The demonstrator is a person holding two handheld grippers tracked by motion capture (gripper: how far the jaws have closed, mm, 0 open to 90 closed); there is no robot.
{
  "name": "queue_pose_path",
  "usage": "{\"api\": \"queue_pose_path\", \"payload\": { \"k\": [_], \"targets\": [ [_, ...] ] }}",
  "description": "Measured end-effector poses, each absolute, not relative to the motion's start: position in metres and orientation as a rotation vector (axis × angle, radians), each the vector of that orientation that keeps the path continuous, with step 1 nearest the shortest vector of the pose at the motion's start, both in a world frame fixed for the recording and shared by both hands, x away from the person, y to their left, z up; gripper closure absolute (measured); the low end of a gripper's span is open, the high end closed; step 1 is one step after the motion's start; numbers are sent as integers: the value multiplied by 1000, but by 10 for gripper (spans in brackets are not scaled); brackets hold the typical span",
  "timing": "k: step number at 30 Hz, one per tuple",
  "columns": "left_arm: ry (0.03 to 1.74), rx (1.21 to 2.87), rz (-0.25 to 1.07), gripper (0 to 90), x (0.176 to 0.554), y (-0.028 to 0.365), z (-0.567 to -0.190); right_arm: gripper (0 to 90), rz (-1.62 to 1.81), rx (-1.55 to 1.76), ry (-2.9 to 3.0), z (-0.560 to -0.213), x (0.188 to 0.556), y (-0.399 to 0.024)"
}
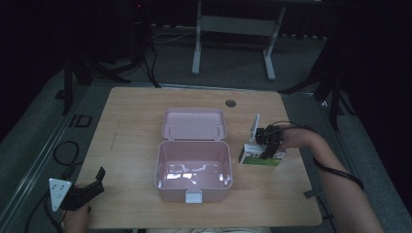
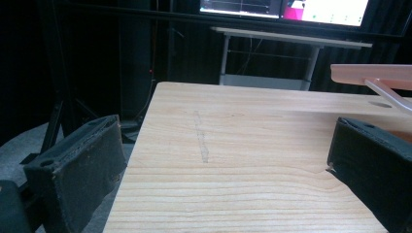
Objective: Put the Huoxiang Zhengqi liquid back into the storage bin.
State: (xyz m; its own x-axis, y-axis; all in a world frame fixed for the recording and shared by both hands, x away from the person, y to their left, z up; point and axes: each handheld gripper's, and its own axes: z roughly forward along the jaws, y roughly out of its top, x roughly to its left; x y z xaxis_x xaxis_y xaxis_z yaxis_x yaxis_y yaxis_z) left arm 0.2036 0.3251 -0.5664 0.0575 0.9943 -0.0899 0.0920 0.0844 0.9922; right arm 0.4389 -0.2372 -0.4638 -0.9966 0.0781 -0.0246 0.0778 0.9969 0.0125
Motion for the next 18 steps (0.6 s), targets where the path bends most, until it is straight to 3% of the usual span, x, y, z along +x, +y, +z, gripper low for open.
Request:
{"api": "queue_pose_path", "payload": {
  "k": [18],
  "targets": [
    [1271,1238,1055,2,204,325,-566,614,43,125,3152,-469,439,-239]
  ]
}}
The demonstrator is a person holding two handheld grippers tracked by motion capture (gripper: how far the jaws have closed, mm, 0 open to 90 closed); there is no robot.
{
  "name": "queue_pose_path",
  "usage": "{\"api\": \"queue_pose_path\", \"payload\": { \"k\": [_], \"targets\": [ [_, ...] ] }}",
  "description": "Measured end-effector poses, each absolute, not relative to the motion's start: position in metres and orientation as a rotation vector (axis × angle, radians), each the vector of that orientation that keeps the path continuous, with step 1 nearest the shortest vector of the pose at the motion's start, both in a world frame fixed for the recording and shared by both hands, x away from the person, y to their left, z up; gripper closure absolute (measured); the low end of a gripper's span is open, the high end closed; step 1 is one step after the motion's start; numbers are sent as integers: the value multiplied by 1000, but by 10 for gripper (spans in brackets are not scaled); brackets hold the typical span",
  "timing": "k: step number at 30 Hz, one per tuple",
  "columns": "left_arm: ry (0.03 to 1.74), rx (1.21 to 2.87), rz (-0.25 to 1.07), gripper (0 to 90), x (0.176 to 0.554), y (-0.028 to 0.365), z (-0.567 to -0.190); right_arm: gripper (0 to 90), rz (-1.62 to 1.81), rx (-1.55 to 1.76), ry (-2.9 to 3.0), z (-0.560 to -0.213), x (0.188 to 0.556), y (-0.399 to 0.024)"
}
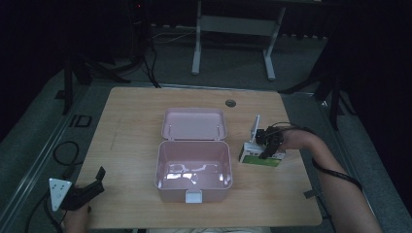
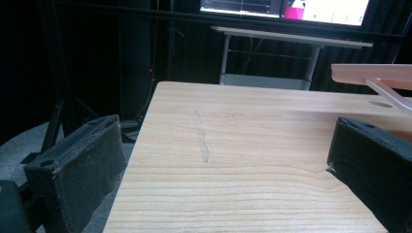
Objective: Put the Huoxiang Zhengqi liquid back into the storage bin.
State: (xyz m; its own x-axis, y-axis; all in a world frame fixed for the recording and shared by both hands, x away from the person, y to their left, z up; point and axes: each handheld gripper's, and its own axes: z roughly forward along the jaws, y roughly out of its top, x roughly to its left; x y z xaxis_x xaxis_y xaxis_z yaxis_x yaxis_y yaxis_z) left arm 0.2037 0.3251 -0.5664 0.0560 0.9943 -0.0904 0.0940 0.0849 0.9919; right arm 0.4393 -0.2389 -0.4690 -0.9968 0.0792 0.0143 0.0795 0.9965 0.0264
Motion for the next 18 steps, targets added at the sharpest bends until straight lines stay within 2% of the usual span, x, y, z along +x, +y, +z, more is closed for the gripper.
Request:
{"api": "queue_pose_path", "payload": {
  "k": [18],
  "targets": [
    [1271,1240,1057,2,204,325,-566,624,13,-56,-3084,-453,415,-230]
  ]
}}
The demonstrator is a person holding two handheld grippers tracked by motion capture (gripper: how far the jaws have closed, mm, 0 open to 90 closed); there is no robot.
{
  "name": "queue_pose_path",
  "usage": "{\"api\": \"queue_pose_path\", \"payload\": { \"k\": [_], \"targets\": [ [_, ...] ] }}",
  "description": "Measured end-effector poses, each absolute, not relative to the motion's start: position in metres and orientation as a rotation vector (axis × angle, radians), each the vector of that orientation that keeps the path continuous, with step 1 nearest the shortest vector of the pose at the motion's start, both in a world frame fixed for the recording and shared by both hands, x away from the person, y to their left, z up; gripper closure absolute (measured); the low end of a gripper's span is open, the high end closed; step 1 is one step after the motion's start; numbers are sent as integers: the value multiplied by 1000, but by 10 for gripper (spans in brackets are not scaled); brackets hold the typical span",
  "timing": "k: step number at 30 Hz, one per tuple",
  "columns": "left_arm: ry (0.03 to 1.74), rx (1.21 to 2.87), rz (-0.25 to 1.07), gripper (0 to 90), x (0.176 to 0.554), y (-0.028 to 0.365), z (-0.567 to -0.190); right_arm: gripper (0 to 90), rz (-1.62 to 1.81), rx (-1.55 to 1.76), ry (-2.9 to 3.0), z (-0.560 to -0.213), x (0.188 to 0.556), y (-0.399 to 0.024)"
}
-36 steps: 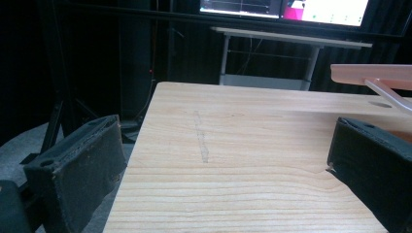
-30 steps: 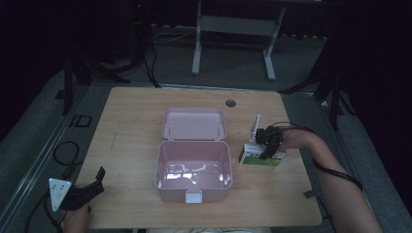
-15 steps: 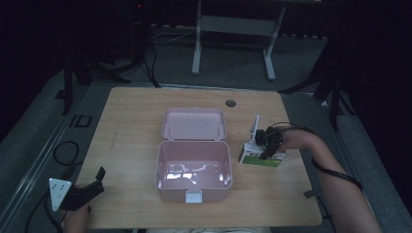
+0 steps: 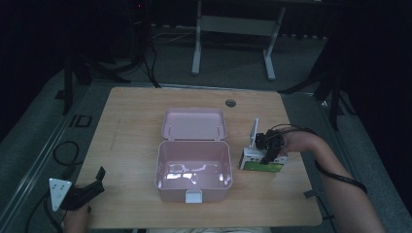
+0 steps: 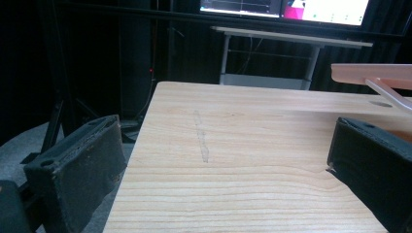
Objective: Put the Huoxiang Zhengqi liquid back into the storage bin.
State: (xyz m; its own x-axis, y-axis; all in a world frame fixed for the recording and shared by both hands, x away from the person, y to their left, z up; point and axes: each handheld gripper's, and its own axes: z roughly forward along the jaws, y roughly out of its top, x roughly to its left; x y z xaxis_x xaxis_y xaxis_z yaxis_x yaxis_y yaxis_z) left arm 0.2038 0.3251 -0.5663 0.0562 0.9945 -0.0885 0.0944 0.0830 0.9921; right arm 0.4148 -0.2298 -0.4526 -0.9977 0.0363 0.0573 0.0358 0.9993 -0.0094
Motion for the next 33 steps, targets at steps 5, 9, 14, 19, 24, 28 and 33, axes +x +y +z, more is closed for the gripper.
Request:
{"api": "queue_pose_path", "payload": {
  "k": [5,9,14,19,24,28,33],
  "targets": [
    [1270,1239,1057,2,204,325,-566,624,17,-74,-3076,-450,406,-228],
    [1271,1237,1057,2,204,325,-566,624,-8,-87,-3079,-445,399,-227],
    [1271,1236,1057,2,204,325,-566,623,5,-95,-3084,-438,389,-226],
    [1271,1235,1059,2,204,325,-566,623,-5,-101,-3088,-428,380,-226],
    [1273,1235,1059,2,204,325,-566,624,-16,-106,-3102,-414,372,-227],
    [1273,1234,1059,2,204,325,-566,624,-20,-108,-3116,-400,369,-223],
    [1274,1234,1058,2,204,325,-566,624,-14,-106,-3135,-380,366,-217]
  ]
}}
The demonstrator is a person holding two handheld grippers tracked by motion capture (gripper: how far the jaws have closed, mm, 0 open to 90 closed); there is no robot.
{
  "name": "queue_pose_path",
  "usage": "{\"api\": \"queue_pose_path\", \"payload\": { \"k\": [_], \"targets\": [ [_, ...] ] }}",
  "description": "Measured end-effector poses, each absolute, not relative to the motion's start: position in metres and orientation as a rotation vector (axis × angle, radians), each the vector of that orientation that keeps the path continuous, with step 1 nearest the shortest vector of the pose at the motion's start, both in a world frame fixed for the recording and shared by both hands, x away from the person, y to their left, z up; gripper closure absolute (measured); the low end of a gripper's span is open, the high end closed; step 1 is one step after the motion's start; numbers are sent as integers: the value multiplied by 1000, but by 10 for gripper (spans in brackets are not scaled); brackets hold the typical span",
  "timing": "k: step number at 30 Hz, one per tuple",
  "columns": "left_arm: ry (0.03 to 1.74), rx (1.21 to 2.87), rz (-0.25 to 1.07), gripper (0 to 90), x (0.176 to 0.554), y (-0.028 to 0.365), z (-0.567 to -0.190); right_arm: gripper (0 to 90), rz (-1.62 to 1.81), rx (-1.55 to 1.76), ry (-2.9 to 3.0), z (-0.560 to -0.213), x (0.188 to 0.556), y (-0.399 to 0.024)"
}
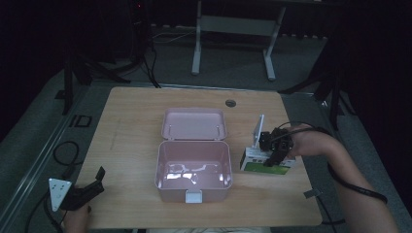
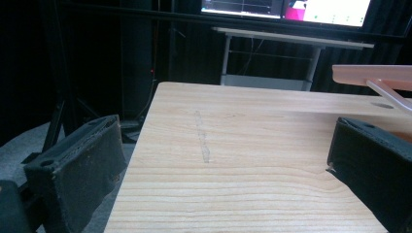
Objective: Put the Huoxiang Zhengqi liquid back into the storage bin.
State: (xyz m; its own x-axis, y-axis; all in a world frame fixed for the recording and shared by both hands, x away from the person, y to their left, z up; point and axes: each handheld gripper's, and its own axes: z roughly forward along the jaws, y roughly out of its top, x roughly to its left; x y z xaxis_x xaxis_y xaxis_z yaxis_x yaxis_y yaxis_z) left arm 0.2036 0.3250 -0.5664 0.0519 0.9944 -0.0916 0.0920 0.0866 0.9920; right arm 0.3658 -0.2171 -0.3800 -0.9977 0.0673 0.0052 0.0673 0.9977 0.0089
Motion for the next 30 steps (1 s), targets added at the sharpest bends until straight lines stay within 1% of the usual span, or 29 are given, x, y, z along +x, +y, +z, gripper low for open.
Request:
{"api": "queue_pose_path", "payload": {
  "k": [8,12,20,30],
  "targets": [
    [1274,1232,1057,2,204,325,-566,624,-20,-105,-3179,-339,360,-205],
    [1273,1231,1057,2,204,325,-566,624,-47,-96,-3193,-324,358,-197],
    [1275,1232,1056,2,204,325,-566,623,-86,-60,-3201,-314,357,-179],
    [1276,1228,1053,2,204,326,-566,623,-80,-26,-3188,-305,364,-138]
  ]
}}
